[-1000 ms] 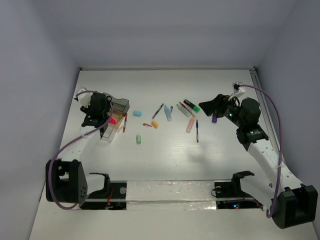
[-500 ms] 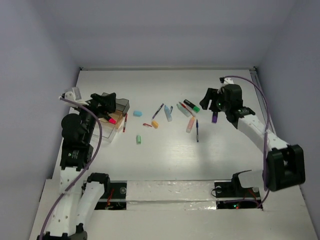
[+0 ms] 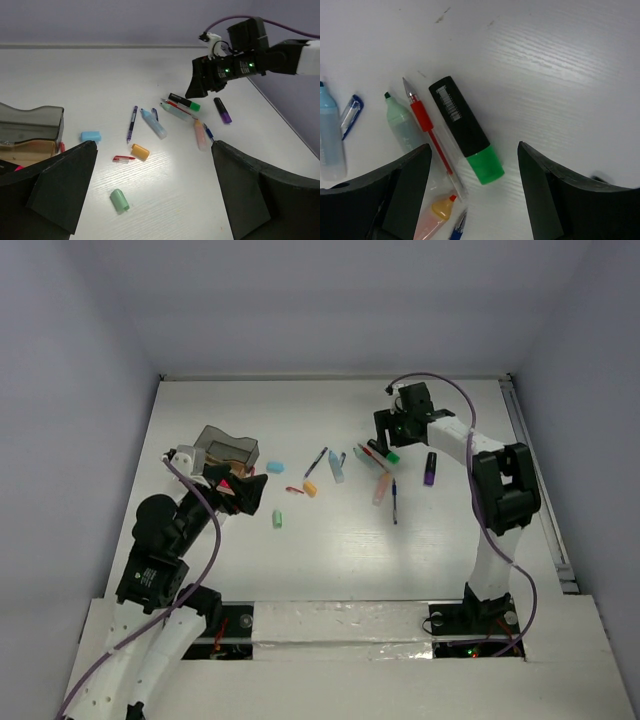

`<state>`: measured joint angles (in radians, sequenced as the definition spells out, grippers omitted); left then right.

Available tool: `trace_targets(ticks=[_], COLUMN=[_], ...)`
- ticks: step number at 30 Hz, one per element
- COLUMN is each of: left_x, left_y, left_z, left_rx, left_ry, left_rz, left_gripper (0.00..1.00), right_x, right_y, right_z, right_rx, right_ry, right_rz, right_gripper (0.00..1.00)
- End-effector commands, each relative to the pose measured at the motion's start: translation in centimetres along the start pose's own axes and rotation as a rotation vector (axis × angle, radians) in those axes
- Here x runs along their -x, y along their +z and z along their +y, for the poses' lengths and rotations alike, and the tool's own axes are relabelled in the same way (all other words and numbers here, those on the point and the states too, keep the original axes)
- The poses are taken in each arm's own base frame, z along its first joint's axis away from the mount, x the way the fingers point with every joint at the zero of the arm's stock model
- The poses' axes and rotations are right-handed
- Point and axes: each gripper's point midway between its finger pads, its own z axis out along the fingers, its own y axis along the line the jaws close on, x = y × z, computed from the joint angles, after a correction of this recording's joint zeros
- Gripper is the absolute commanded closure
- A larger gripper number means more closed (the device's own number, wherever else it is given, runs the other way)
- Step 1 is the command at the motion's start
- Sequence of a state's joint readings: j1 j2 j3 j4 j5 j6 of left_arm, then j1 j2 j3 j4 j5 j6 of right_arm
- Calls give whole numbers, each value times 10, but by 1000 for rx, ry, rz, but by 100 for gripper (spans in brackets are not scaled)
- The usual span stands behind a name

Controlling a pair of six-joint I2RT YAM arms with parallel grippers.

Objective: Sort the stationery into containers
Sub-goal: Pick up the stationery from the center of the board.

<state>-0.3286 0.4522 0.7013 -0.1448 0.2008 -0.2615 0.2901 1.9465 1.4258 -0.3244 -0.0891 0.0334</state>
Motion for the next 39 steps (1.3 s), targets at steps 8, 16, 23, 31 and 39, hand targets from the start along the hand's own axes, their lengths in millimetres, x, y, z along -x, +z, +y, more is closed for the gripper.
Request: trace_targets(ticks=[8, 16, 23, 31, 39], left_x=[18, 18, 17, 16, 16], left_y=[-7, -7, -6, -6, -5], left_z=[-7, -5, -4, -2, -1], left_rx=[-9, 3, 9, 17, 19], left_ry=[48, 48, 46, 47, 45], left_rz=[-80, -78, -75, -73, -72], left_gripper=[1, 1, 1, 1, 1], right_x=[20, 13, 13, 7, 33], right_y=[26, 43, 53, 63, 54], right_z=[11, 14, -6, -3, -24], right_rx=[-29, -19, -113, -92, -202], right_ry=[-189, -221, -268, -265, -285], right_rz=[83, 149, 174, 189, 81], right_gripper=[25, 31, 47, 58, 88])
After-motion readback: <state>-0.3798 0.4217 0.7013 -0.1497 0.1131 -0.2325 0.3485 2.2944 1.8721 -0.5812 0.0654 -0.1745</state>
